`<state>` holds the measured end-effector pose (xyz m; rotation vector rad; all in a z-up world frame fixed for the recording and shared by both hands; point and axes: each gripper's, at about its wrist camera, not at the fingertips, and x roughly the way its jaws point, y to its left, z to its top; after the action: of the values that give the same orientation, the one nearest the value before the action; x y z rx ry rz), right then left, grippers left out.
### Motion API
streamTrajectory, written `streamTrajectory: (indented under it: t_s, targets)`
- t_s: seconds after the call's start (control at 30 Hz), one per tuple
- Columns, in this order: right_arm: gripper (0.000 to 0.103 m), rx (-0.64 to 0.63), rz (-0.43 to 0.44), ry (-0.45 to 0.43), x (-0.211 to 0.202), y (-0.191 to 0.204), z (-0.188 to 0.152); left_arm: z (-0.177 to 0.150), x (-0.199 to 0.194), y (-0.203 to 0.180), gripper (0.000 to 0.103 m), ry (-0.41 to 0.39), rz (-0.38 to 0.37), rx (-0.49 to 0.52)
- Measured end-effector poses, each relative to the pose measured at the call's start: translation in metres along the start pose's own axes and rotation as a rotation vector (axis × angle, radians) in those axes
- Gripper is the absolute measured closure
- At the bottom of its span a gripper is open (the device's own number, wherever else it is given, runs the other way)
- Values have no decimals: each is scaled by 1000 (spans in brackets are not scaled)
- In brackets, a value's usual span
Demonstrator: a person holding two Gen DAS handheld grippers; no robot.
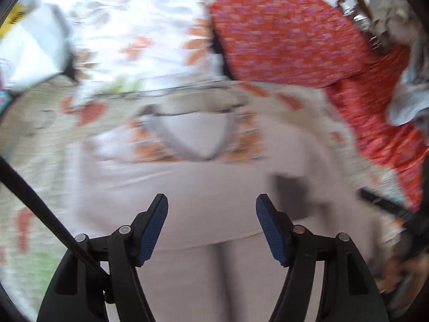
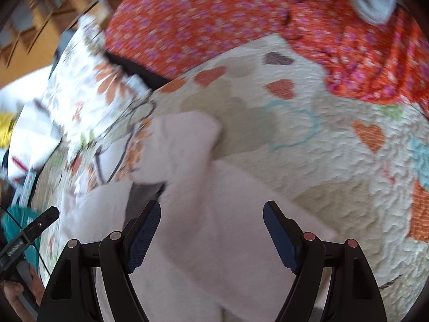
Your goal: Fold small clothes
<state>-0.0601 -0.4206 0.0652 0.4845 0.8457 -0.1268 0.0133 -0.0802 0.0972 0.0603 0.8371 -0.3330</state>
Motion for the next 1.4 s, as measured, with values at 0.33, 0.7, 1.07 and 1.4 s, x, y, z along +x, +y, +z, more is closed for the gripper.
streamTrajectory:
  t_s: [0.33,0.7,1.07,1.4]
  targets:
    - [20,-110,26,18,17,38,-22,-54,-6,152,36,49,218,-272]
    - [25,-32,137,168,64,85,-43,-55,-7,195,35,60,9,-528]
    - [95,-20,-68,42,77,91,-4,-49,0,169,35,50,31,-459]
    - [88,-3,-18,82,54,54,3,-49,16,141,35,103,15,-391]
